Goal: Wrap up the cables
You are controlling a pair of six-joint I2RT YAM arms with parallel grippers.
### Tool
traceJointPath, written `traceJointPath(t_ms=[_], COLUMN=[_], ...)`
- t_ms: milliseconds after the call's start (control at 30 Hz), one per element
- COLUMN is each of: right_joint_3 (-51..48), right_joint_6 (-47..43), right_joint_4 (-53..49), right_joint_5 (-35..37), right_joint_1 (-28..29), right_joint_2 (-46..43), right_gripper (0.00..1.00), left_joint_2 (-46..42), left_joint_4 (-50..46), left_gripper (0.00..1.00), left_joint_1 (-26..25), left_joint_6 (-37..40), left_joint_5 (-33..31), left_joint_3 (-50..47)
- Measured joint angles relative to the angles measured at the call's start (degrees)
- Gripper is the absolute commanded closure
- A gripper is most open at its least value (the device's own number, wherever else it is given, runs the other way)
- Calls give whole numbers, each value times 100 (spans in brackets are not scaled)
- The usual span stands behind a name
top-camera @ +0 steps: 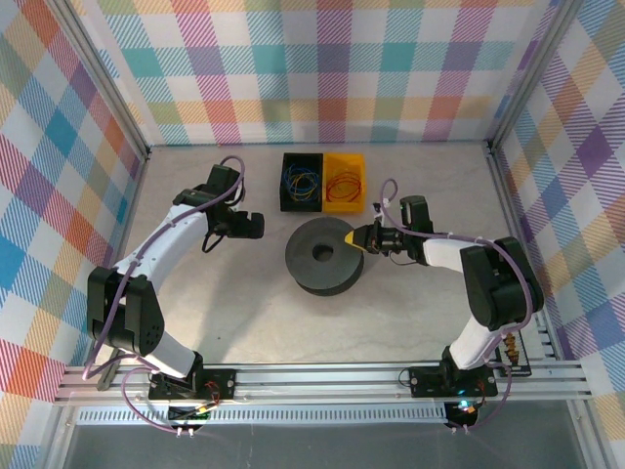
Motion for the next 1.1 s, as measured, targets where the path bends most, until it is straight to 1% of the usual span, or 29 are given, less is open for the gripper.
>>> traceJointPath(t_ms=[67,167,300,400,433,467,533,567,733,867,967,1100], right_joint_3=[0,7,13,105,166,225,396,518,1515,2518,3259,4109], right_joint_6=[-76,-216,-527,-715,-774,-815,-931,-984,-1158,-1097,-826,-275], right_joint_4=[-31,-199,-706,-1091,-1231,-1370,-1703,-1895,-2730,-3136,-3445,-3652], right_joint_5=[63,208,643,846,901,951,1054,1119,1537,1950,2249,2723], right_joint_1=[0,2,2,4,9,9,11,13,79,157,186,295], right_joint_2=[9,9,9,-20,-48,-96,-251,-358,-796,-772,-424,437], right_gripper=[89,77,64,50,45,35,14,0,1,1,1,1], left_joint_2=[0,2,7,9,9,11,11,11,11,11,11,11], left_joint_4=[-2,-2,0,-2,-2,-4,-4,-4,-7,-4,-4,-2], left_gripper=[0,0,0,0,0,0,0,0,0,0,0,0], left_joint_1=[-4,-4,-4,-4,-4,-7,-11,-20,-39,-39,-39,-39], left_joint_6=[2,2,4,4,4,4,7,7,11,24,24,24], left_joint_5=[-2,-4,-7,-9,-22,-33,-52,-68,-109,-109,-107,-103], left_joint_3=[0,0,22,26,28,28,31,31,31,28,28,31])
